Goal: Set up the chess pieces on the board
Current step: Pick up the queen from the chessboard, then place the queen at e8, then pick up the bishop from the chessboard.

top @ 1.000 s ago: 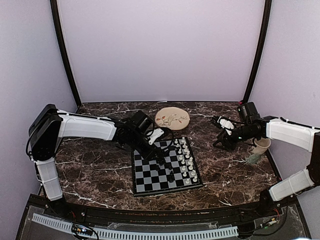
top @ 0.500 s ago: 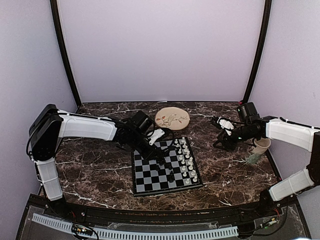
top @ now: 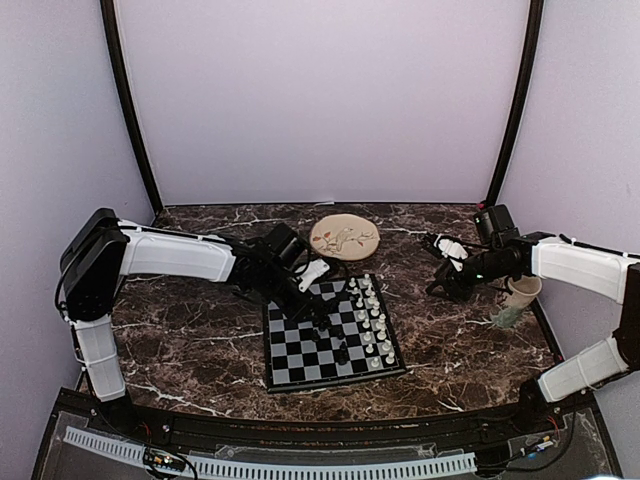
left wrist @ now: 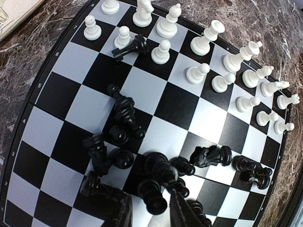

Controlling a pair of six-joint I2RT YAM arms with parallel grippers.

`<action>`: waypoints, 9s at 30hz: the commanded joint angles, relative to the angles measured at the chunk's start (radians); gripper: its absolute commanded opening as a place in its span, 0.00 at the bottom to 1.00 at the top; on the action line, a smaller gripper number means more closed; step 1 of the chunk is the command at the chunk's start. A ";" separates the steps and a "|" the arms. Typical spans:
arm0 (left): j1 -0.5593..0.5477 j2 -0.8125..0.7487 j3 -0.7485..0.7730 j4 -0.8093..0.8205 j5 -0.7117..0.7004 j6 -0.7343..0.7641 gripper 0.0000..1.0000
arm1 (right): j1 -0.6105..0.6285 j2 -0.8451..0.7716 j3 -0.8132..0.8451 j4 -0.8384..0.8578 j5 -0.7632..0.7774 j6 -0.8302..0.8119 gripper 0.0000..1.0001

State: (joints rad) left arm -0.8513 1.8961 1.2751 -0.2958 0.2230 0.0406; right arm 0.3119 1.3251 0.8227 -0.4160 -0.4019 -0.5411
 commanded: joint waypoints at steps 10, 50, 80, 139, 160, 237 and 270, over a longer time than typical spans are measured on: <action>-0.008 0.018 0.022 0.006 0.005 0.005 0.28 | 0.008 0.013 0.018 0.007 0.008 -0.004 0.49; -0.009 -0.221 -0.106 -0.161 -0.065 0.105 0.11 | 0.017 0.062 0.023 0.005 0.022 -0.005 0.48; 0.112 -0.291 -0.280 -0.036 -0.044 0.048 0.11 | 0.014 0.118 0.015 0.017 0.095 -0.028 0.45; 0.106 -0.204 -0.241 -0.060 -0.033 0.056 0.27 | 0.014 0.141 0.025 -0.001 0.090 -0.035 0.45; 0.106 -0.488 -0.163 -0.093 -0.129 0.027 0.99 | 0.013 0.056 0.026 -0.024 0.040 -0.055 0.46; -0.104 -0.026 0.055 -0.201 -0.088 0.024 0.18 | 0.014 0.048 0.019 -0.035 0.064 -0.065 0.46; 0.114 -0.175 -0.060 -0.181 -0.106 0.103 0.13 | 0.013 0.094 0.023 -0.035 0.078 -0.064 0.46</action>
State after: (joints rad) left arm -0.7433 1.7256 1.2461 -0.4931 0.1097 0.1280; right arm 0.3218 1.4010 0.8249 -0.4526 -0.3305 -0.5980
